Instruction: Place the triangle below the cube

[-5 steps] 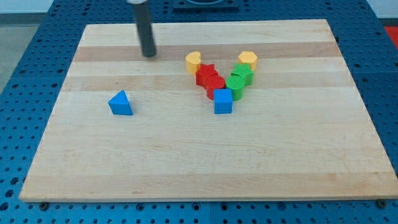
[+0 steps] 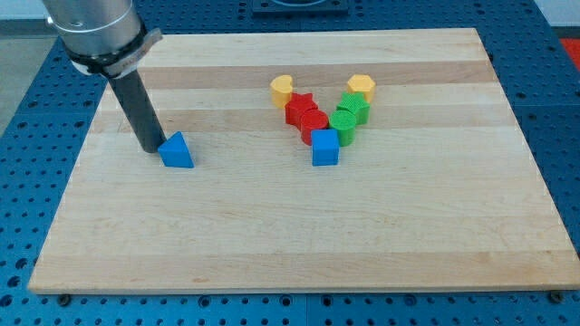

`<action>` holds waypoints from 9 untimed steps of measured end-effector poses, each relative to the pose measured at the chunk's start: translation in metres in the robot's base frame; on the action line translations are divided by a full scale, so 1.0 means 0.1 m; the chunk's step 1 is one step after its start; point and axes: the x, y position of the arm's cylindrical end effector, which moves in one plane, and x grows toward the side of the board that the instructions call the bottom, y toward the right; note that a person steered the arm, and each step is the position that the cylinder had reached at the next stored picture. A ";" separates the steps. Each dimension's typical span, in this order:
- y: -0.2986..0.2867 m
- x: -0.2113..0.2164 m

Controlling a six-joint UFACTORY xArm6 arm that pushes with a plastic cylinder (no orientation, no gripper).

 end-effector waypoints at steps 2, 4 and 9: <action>0.46 0.17; 1.01 0.38; 1.24 0.90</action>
